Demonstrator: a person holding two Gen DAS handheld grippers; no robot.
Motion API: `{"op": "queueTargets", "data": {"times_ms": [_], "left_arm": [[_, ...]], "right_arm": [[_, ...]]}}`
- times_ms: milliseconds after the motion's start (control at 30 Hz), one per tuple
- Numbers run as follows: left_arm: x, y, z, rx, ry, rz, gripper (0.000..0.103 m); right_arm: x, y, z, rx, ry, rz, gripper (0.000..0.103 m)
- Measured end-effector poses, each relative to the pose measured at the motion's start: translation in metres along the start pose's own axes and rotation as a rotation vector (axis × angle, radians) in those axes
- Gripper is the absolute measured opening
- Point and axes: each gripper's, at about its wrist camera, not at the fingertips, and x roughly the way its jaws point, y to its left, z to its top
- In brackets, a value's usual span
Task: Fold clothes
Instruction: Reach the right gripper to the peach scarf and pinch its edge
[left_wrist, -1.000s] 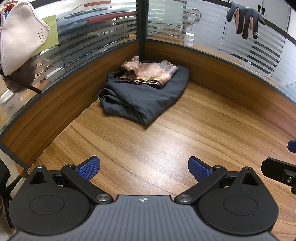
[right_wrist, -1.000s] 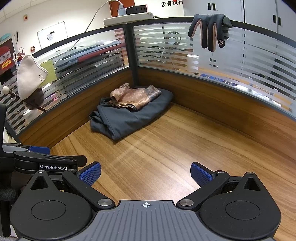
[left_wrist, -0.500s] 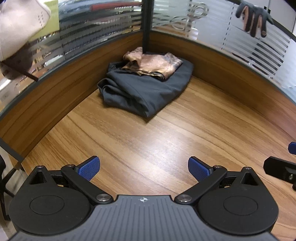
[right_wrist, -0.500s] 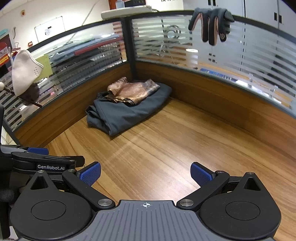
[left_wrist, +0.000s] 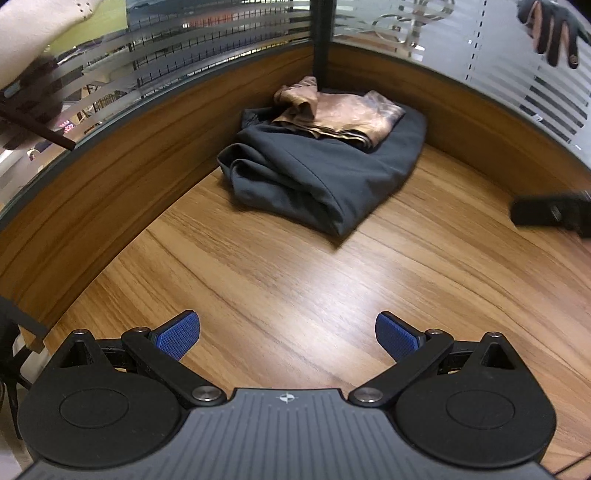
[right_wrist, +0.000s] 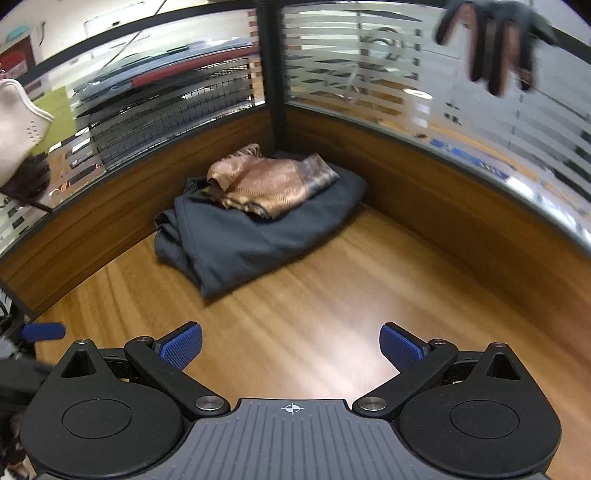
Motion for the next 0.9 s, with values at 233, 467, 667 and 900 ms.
{"op": "queueTargets", "data": {"times_ms": [233, 467, 667, 900], "left_arm": [[0.026, -0.003, 0.021, 0.006, -0.005, 0.004, 0.102], [0.047, -0.007, 0.039, -0.007, -0.014, 0.028, 0.102], [0.062, -0.009, 0.048, -0.005, -0.005, 0.041, 0.102], [0.07, -0.016, 0.056, 0.023, -0.023, 0.048, 0.102]], "right_arm": [[0.058, 0.0, 0.045, -0.082, 0.002, 0.034, 0.095], [0.116, 0.007, 0.076, -0.193, 0.007, 0.056, 0.084], [0.155, 0.015, 0.089, -0.27, -0.01, 0.059, 0.079], [0.18, 0.017, 0.094, -0.313, -0.02, 0.047, 0.069]]}}
